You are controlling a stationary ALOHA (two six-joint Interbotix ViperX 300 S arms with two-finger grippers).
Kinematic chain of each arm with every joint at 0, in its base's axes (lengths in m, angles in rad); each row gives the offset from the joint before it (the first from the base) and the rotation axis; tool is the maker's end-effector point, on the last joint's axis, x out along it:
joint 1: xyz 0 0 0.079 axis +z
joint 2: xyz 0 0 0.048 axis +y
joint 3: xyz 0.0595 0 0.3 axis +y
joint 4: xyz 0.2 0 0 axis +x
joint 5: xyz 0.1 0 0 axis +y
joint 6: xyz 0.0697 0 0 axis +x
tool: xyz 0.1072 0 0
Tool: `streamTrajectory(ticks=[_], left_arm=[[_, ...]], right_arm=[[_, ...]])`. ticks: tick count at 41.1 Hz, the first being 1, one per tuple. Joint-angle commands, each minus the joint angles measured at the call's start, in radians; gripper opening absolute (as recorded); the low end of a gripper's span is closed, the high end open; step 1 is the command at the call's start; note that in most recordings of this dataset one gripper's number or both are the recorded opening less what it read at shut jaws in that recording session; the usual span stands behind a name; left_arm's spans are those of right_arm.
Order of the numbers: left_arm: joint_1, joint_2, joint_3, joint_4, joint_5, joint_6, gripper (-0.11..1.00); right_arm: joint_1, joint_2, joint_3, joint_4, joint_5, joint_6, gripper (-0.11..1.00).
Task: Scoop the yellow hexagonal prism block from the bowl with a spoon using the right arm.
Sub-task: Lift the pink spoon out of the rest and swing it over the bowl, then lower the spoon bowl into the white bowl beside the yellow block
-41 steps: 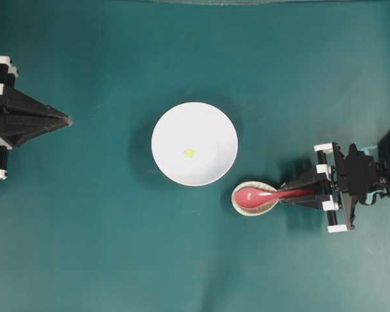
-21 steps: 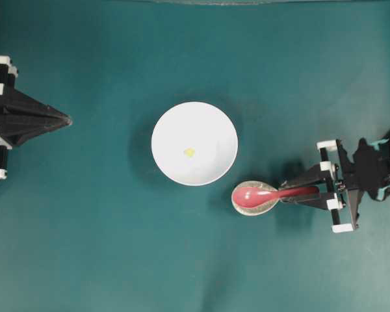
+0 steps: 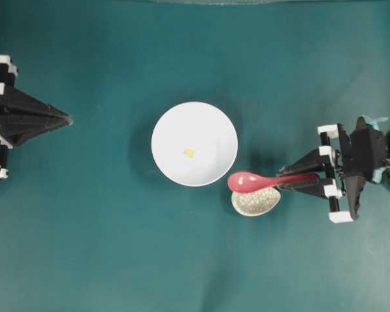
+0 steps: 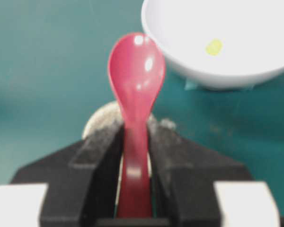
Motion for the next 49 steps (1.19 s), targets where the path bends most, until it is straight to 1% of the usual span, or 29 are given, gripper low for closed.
streamTrajectory(ticks=[1,4,14,22,29,31,39,49], left_arm=[[0.003,0.006,-0.028,0.003,-0.003,-0.002,0.04],[0.003,0.006,-0.028,0.003,-0.003,-0.002,0.04],[0.003,0.006,-0.028,0.003,-0.003,0.000,0.04],[0.003,0.006,-0.028,0.003,-0.003,-0.002,0.04],[0.003,0.006,-0.028,0.003,-0.003,-0.002,0.04],[0.002,0.006,-0.028,0.003,-0.003,-0.002,0.04],[0.003,0.006,-0.028,0.003,-0.008,-0.002,0.04],[0.003,0.008,-0.028,0.003,-0.009,-0.002,0.04]], right_arm=[[-0.040,-0.063,-0.058,-0.005,0.130,-0.018,0.24],[-0.074,-0.101,-0.098,-0.005,0.241,-0.038,0.24],[-0.172,-0.163,-0.222,-0.008,0.514,-0.092,0.24],[-0.244,-0.160,-0.321,-0.014,0.687,-0.104,0.24],[-0.308,-0.140,-0.434,-0.020,0.884,-0.106,0.24],[-0.319,-0.130,-0.462,-0.023,0.927,-0.106,0.24],[-0.341,-0.069,-0.574,-0.072,1.086,-0.104,0.24],[-0.357,0.038,-0.680,-0.083,1.216,-0.106,0.24]])
